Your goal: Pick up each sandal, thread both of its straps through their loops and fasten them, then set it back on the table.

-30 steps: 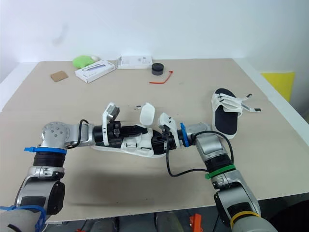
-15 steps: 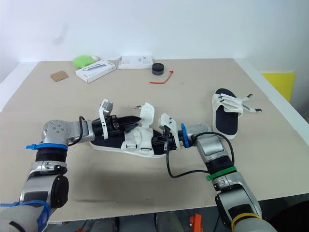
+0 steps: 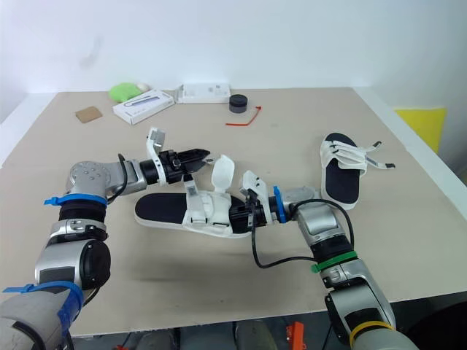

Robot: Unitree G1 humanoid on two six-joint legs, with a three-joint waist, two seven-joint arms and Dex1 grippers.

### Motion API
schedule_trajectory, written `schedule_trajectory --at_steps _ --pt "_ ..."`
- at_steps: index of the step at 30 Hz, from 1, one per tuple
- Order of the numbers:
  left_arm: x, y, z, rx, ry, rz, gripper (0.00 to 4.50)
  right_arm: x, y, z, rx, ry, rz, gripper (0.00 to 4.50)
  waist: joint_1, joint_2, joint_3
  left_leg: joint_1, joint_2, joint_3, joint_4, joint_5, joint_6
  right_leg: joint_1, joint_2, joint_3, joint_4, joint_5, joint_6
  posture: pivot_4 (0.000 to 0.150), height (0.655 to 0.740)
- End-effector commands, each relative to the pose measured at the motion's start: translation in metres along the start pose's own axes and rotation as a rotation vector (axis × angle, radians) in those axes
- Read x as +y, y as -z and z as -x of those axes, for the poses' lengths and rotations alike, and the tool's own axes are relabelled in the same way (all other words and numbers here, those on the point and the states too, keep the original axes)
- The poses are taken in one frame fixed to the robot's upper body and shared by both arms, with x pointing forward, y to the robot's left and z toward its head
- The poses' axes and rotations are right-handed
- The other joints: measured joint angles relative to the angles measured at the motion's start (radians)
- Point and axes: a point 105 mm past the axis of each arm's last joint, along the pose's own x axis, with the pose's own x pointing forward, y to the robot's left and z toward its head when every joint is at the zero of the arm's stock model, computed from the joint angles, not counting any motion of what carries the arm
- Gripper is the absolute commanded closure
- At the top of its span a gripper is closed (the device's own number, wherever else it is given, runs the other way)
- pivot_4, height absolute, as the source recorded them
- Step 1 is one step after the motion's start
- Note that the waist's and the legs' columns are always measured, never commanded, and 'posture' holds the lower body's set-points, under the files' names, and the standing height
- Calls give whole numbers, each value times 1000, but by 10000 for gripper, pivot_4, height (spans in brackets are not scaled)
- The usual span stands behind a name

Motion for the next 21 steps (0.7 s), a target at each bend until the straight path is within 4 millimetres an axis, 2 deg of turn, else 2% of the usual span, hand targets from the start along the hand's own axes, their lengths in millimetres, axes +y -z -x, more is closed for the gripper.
schedule_trajectory --at_steps 1,9,16,21 --pt "-10 -3 -6 41 -2 -61 19896 -2 30 -3 79 37 -95 45000 0 0 0 0 0 0 0 0 0 0 0 0 0 0 0 1500 7400" --pt "-10 1 -25 80 -11 -85 19896 -1 33 -3 82 42 -101 45000 0 0 0 -1 0 0 0 0 0 -1 0 0 0 0 1 1500 7400" --pt "-32 -6 -43 58 67 -89 19896 -1 34 -3 83 47 -105 45000 -1 -1 1 -1 0 0 -1 0 0 -1 0 0 0 0 1 1500 7400" --pt "-33 -7 -51 45 61 -94 19896 -1 35 -4 83 47 -107 45000 -1 -1 1 -1 0 0 -1 0 0 -1 0 0 0 0 2 1500 7400"
